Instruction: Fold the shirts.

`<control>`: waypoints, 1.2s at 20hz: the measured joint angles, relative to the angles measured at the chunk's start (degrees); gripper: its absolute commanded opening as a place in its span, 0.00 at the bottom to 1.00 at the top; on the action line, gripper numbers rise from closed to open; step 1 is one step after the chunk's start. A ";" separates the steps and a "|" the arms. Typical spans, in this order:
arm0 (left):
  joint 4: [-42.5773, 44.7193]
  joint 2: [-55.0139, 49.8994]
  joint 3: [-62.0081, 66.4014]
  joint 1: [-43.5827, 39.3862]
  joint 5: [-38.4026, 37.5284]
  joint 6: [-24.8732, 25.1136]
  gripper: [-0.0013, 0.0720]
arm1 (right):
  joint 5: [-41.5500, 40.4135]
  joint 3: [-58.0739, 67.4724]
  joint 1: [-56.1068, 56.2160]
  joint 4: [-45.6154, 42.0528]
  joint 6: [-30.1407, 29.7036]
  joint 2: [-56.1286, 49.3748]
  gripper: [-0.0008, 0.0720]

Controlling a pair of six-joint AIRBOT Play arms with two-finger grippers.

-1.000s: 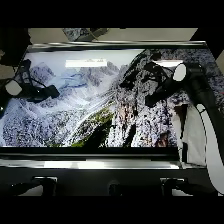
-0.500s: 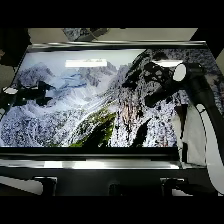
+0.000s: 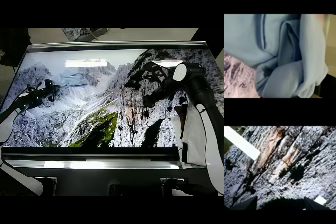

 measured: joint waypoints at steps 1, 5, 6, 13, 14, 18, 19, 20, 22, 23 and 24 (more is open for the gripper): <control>-0.90 0.22 0.48 0.00 -1.31 1.84 0.07 | -0.11 0.00 0.00 0.15 -0.07 0.00 0.92; -2.78 7.89 2.49 -0.26 -10.82 11.56 0.07 | -1.20 0.09 -0.02 -2.75 -1.99 1.92 0.92; -2.86 11.28 2.75 -0.59 -13.44 13.05 0.07 | -1.49 0.15 -0.02 -4.59 -2.25 3.15 0.92; -2.84 40.83 3.37 -9.97 -23.45 16.57 0.07 | -1.90 0.48 -0.11 -13.92 -1.90 19.98 0.93; -1.18 44.30 3.39 -12.00 -23.19 16.31 0.07 | -1.88 0.48 -0.11 -14.53 -1.46 22.69 0.93; 15.21 51.71 3.30 -20.44 -22.77 9.31 0.07 | -1.31 0.52 -0.11 -15.87 1.55 32.24 0.93; 20.02 52.26 3.28 -22.77 -22.95 7.63 0.07 | -0.61 0.52 -0.11 -16.02 2.19 33.97 0.93; 24.48 52.35 3.26 -24.87 -22.84 6.01 0.07 | 0.35 0.52 -0.11 -16.13 2.64 35.17 0.93; 32.89 51.43 2.45 -28.37 -22.62 2.75 0.07 | 3.48 0.39 -0.11 -16.22 3.30 36.44 0.93; 37.09 50.71 1.27 -29.75 -22.64 1.07 0.07 | 5.35 0.24 -0.11 -16.15 3.58 36.41 0.93; 40.70 50.03 -0.31 -30.56 -22.60 -0.46 0.07 | 7.23 -0.09 -0.11 -16.02 3.82 36.00 0.93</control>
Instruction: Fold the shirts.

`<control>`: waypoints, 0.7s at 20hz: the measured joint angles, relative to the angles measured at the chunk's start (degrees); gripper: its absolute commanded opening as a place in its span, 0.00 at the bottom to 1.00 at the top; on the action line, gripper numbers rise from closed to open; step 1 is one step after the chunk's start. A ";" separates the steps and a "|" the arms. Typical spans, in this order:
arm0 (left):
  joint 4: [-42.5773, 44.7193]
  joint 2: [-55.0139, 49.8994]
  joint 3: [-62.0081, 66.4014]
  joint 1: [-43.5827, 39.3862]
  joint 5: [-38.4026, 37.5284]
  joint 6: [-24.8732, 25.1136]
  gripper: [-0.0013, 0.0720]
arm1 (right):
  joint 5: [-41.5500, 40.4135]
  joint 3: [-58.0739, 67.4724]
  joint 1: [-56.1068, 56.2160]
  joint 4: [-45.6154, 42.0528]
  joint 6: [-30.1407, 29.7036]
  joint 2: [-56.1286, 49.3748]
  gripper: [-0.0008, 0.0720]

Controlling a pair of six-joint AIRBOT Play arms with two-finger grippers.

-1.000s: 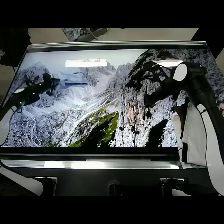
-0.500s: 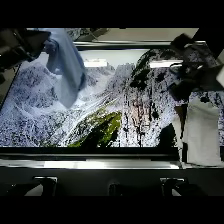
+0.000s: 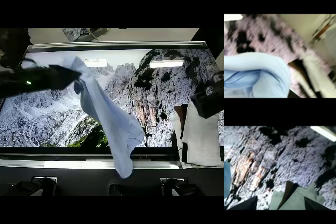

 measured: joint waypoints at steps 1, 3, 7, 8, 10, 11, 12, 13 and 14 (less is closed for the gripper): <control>4.02 -0.83 -2.43 -0.44 0.20 -1.77 0.07 | 1.95 -0.83 0.00 0.31 0.28 -0.87 0.93; 10.75 -2.62 -8.55 -0.24 0.20 -4.76 0.07 | 4.04 -4.37 0.00 2.51 0.35 -3.17 0.93; 17.22 -6.43 -22.43 2.01 0.81 -7.69 0.07 | 0.26 -18.49 0.00 12.44 -0.09 -9.07 0.94; 17.99 -7.30 -25.20 2.43 0.83 -8.11 0.07 | -1.75 -22.18 0.02 15.26 -0.44 -10.82 0.95; 18.86 -8.50 -28.83 3.06 0.98 -8.52 0.08 | -5.44 -28.46 0.11 20.48 -1.36 -14.40 0.95; 19.21 -8.90 -29.81 3.43 1.27 -8.57 0.16 | -7.04 -30.47 0.11 22.38 -1.75 -16.17 0.95; 19.58 -9.18 -30.38 3.82 1.27 -8.70 0.35 | -7.91 -31.98 0.07 24.11 -2.29 -17.70 0.95; 19.71 -9.33 -30.42 4.39 1.22 -8.72 0.55 | -8.50 -32.96 0.00 25.88 -2.95 -18.82 0.95; 19.89 -9.53 -29.92 5.22 0.66 -8.72 0.72 | -9.05 -33.73 0.02 27.30 -3.87 -19.67 0.96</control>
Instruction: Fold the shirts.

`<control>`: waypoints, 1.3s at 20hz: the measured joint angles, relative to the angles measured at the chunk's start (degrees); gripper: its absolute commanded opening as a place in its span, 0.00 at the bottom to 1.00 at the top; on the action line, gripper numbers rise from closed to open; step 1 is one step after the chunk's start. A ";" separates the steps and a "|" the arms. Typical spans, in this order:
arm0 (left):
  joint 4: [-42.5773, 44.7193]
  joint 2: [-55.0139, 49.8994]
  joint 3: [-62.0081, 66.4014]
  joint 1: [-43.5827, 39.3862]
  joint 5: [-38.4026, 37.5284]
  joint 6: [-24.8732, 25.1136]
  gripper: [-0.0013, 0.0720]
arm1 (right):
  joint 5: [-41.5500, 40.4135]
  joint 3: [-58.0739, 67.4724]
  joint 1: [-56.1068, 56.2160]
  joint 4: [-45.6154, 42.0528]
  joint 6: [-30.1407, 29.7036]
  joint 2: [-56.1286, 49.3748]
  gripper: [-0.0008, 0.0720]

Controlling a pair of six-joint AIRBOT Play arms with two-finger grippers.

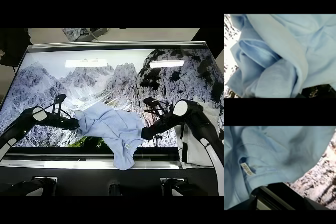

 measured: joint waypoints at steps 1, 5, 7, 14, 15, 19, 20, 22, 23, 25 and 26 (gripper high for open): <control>0.17 -0.07 0.94 1.05 -0.74 0.02 0.78 | 0.07 -0.35 0.00 1.22 -0.87 -0.42 0.98; 0.50 -0.20 5.97 7.74 -6.51 2.95 0.78 | 5.33 -0.72 0.00 2.56 -4.15 0.26 0.98; 0.57 -0.20 6.75 11.19 -9.64 4.37 0.78 | 8.00 -1.55 0.00 3.10 -4.94 1.84 0.98; -1.05 1.57 1.25 16.35 -14.36 11.82 0.78 | 9.14 -11.23 0.09 10.64 -5.60 8.02 0.98; -2.32 1.75 -0.24 16.48 -14.19 13.09 0.78 | 8.81 -12.41 0.09 11.74 -5.62 8.57 0.98; -8.66 2.16 -5.16 16.74 -13.14 17.75 0.78 | 7.76 -14.73 0.09 14.12 -5.77 9.57 0.98; -9.90 2.23 -6.16 16.48 -13.09 18.38 0.89 | 7.65 -14.97 0.09 14.36 -5.77 9.68 0.98; -11.69 2.27 -8.46 15.67 -11.63 19.28 1.00 | 7.26 -15.26 0.09 14.60 -5.77 9.81 0.98; -12.63 2.19 -9.75 15.06 -10.12 19.39 1.00 | 7.21 -15.39 0.09 14.75 -5.79 9.86 0.98; -15.02 1.95 -12.26 12.96 -7.02 19.67 1.00 | 7.06 -15.65 0.09 14.93 -5.79 9.90 0.98; -15.93 1.88 -13.20 11.56 -4.98 19.74 1.00 | 7.02 -15.78 0.09 15.02 -5.79 9.90 0.98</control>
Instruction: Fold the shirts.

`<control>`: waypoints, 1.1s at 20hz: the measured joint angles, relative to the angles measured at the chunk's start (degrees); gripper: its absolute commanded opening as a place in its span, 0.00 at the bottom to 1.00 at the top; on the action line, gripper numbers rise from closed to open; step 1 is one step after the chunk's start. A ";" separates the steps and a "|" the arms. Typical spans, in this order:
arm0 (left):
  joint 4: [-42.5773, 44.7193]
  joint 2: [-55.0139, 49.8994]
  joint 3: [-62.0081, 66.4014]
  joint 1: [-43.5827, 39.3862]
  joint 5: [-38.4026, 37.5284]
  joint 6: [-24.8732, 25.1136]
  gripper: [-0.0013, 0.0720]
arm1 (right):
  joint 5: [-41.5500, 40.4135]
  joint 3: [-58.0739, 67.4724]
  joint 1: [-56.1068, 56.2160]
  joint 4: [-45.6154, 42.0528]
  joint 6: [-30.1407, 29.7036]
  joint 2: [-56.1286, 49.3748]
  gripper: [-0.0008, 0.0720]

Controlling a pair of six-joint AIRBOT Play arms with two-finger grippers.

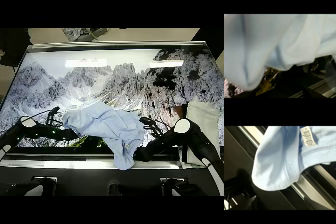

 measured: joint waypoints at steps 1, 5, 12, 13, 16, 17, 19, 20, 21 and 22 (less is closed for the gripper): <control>-0.76 -0.11 -0.79 -1.68 2.43 -0.07 1.00 | 0.00 -0.13 0.00 0.02 0.00 0.02 0.98; -2.40 -0.70 -2.21 -7.41 13.44 -1.64 0.97 | -0.24 -0.35 0.00 0.13 0.02 0.02 0.98; -3.52 -4.85 -2.51 -10.08 22.14 -2.82 0.07 | -4.31 -1.29 2.97 -0.07 1.05 0.02 0.99; -3.54 -4.98 -2.56 -10.16 22.18 -2.82 0.07 | -5.49 -1.99 4.39 -0.13 1.44 0.02 0.99; -3.10 -4.76 -2.67 -10.29 21.88 -2.56 0.07 | -9.42 -4.68 8.59 0.59 2.73 0.02 0.99; -2.93 -4.57 -2.69 -10.34 21.29 -2.56 0.07 | -10.99 -5.55 9.92 1.07 2.93 0.00 0.99; -2.58 -4.22 -2.71 -10.34 20.35 -2.49 0.07 | -14.60 -6.84 12.50 2.12 3.52 -0.72 0.98; -2.45 -4.02 -2.73 -10.34 20.13 -2.43 0.07 | -16.48 -7.26 13.79 2.43 3.93 -1.64 0.96; -2.32 -3.78 -2.78 -10.36 19.80 -2.38 0.07 | -17.90 -7.54 14.88 2.82 4.09 -2.73 0.85; -2.23 -3.54 -2.84 -10.36 19.39 -2.36 0.07 | -19.17 -7.76 15.87 3.39 4.15 -4.07 0.53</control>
